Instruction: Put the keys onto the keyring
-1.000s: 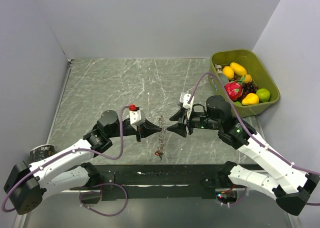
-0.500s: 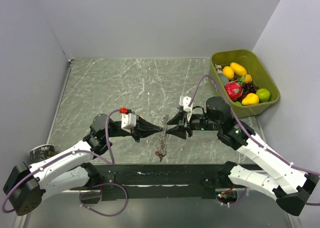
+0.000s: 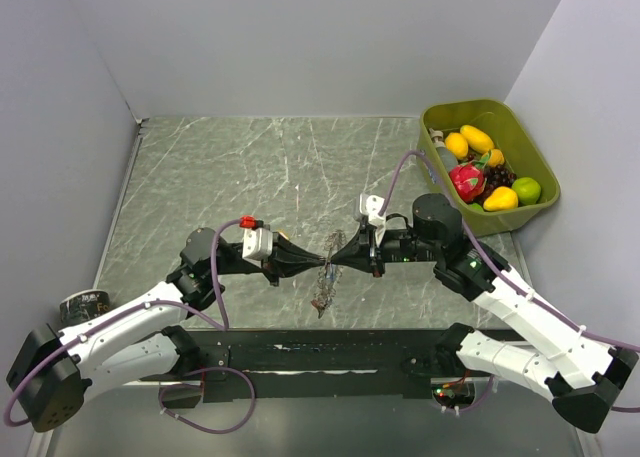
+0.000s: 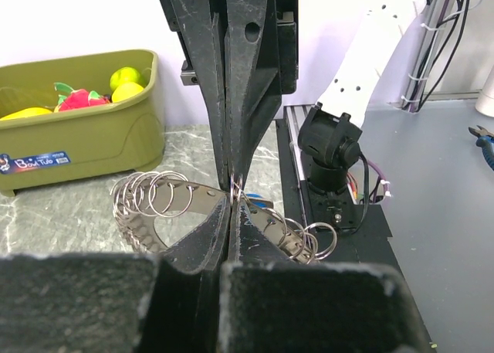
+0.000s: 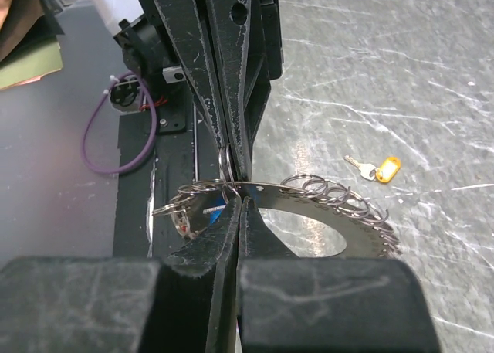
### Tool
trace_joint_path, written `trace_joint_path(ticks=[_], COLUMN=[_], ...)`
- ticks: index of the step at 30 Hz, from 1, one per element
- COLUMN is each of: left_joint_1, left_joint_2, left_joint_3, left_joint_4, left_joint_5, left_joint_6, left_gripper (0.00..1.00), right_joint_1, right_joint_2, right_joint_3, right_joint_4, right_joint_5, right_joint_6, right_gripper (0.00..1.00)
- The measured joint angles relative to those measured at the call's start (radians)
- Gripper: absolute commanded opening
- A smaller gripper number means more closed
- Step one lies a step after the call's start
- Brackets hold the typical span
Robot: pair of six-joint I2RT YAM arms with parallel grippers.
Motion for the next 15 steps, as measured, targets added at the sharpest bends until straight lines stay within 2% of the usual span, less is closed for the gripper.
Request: trace_joint_path(ticks=[12,13,15], left_joint_1=[0.0,0.0,0.0], left_joint_2=[-0.024,-0.026,-0.031], left_joint_3=[0.0,0.0,0.0], left_joint_4=[-0.048,-0.053,-0.06], left_joint_5=[-0.013,-0.016,-0.023], left_joint_6=[0.003,0.004,0.004], left_gripper=[0.01,0.01,0.01], right_joint_1=[0.0,0.0,0.0], right_joint_2=[0.023,0.024,0.022], right_joint_3=[-0.007,-0.007,-0.007], right_joint_4=[0.008,0.008,0.009], right_joint_5=[0.0,0.003,0.008], right_joint_6=[-0.001,-0.001,-0.001], right_gripper=[0.0,0.01,0.16])
